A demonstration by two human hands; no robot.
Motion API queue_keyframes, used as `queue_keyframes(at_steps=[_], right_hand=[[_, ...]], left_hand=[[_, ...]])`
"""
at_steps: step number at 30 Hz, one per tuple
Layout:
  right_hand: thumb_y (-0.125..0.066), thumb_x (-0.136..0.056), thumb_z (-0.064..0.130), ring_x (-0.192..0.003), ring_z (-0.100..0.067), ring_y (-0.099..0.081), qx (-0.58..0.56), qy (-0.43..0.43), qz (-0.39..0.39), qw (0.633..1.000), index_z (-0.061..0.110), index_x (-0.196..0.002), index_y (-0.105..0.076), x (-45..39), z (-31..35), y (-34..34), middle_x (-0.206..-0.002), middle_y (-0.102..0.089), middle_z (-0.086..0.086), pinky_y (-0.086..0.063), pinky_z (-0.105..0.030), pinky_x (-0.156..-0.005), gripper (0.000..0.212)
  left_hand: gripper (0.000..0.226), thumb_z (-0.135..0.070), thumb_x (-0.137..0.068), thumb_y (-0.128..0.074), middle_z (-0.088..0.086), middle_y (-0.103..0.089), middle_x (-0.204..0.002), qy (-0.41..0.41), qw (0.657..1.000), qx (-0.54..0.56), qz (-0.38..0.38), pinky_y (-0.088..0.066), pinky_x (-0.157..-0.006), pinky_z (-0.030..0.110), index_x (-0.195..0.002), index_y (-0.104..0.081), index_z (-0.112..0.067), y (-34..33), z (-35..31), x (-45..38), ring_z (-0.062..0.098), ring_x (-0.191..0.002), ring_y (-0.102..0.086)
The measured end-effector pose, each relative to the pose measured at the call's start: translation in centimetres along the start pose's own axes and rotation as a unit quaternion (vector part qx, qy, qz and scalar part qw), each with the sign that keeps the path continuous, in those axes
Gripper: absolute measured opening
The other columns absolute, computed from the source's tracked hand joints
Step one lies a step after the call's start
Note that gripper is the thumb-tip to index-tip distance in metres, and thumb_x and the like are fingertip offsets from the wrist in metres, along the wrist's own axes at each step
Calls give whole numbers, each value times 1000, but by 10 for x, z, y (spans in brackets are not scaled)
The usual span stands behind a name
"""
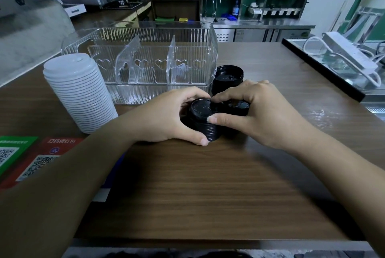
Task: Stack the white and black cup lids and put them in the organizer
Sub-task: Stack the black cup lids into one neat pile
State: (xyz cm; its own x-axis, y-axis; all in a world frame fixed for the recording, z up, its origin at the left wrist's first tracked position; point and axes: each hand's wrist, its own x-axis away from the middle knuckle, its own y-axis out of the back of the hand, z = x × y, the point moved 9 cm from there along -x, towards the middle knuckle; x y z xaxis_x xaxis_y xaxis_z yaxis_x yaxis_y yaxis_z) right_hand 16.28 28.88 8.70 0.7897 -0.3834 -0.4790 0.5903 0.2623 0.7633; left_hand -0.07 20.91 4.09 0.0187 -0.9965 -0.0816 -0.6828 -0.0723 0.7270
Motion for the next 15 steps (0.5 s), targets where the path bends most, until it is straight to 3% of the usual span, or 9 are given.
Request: queue_keyframes(at_steps=[3,6,10,15], right_hand=[[-85,-84,61,-100,4,-72,3,11,1,1000,28,-120,-85,-1,3,1,-107,-80,18,-50,-13,-93,48],[-85,-86,59,-102,7,-70,10,14,-2,1000,28,-122,-84,0,3,2,-111,-81,16,-47,-10,-94,48],[-84,-89,61,-105,-3,-69,31,27,20,999,34,-123,-81,0,2,4,-108,-76,24,-50,-39,-103,44],[-81,-85,64,-102,-4,-63,71,-18,-2,997,37,-116,-82,-1,-23,31,-114,-71,20,-43,-41,-101,42]], left_hand=[[79,-31,-82,-105,-14,-77,-143,-18,999,51,-1,-51,-126,45,-151,-67,-29,0,-8,1,5,-138,-71],[73,-31,-86,-101,-15,-75,-147,-28,998,61,-21,-49,-129,40,-153,-70,-26,6,-10,0,1,-141,-68],[74,-38,-82,-100,-20,-75,-145,-23,998,51,-35,-50,-128,34,-150,-72,-30,9,-8,1,-4,-140,-67],[65,-38,-89,-100,-15,-74,-145,-26,998,47,-27,-48,-130,47,-147,-72,-34,7,-3,0,6,-142,-68]])
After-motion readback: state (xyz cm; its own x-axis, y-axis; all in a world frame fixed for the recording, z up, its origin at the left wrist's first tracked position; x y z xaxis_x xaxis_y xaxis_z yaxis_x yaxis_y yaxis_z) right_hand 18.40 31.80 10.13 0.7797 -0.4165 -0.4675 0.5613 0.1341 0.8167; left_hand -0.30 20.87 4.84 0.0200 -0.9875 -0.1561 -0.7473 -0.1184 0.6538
